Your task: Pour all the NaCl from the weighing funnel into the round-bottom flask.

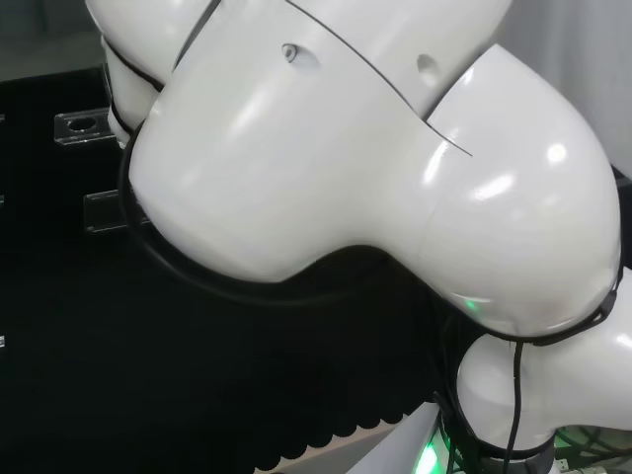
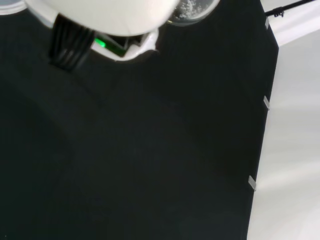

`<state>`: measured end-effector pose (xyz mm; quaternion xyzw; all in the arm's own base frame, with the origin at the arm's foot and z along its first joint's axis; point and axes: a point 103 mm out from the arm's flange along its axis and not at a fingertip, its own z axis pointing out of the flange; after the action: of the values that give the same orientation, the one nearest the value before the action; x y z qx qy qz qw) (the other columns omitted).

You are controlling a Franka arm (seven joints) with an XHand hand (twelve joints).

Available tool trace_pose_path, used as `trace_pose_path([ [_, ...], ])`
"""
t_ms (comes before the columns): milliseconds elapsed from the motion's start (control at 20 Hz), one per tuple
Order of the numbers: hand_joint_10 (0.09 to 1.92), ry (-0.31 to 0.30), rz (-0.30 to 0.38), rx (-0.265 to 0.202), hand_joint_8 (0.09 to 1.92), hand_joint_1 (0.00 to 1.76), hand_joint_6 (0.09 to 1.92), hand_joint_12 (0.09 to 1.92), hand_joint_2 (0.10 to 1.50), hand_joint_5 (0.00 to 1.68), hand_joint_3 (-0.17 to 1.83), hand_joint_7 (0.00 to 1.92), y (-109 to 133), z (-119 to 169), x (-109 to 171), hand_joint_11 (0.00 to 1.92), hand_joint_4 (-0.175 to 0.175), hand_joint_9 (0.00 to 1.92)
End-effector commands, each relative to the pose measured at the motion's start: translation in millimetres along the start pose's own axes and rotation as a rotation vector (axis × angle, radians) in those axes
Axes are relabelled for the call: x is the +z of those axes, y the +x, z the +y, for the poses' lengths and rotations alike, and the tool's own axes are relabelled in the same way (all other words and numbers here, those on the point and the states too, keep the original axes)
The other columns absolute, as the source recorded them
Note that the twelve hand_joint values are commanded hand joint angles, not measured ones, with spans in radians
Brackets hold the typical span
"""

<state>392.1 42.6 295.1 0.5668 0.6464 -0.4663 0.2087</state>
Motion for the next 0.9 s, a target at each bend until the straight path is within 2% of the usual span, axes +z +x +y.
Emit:
trace_pose_path([
  [50,0.39,-0.002,0.090,0.019,0.60,1.12,0.79,1.18,0.60,1.24,0.79,0.51,-7,-2,7,0.58,0.175,0.90],
  [500,0.39,-0.032,0.272,0.024,0.60,1.12,0.80,1.19,0.60,1.24,0.79,0.51,-17,1,28,0.57,0.175,0.90],
  [900,0.39,-0.040,0.379,0.043,0.60,1.12,0.80,1.19,0.60,1.24,0.79,0.51,-25,5,42,0.57,0.175,0.90],
])
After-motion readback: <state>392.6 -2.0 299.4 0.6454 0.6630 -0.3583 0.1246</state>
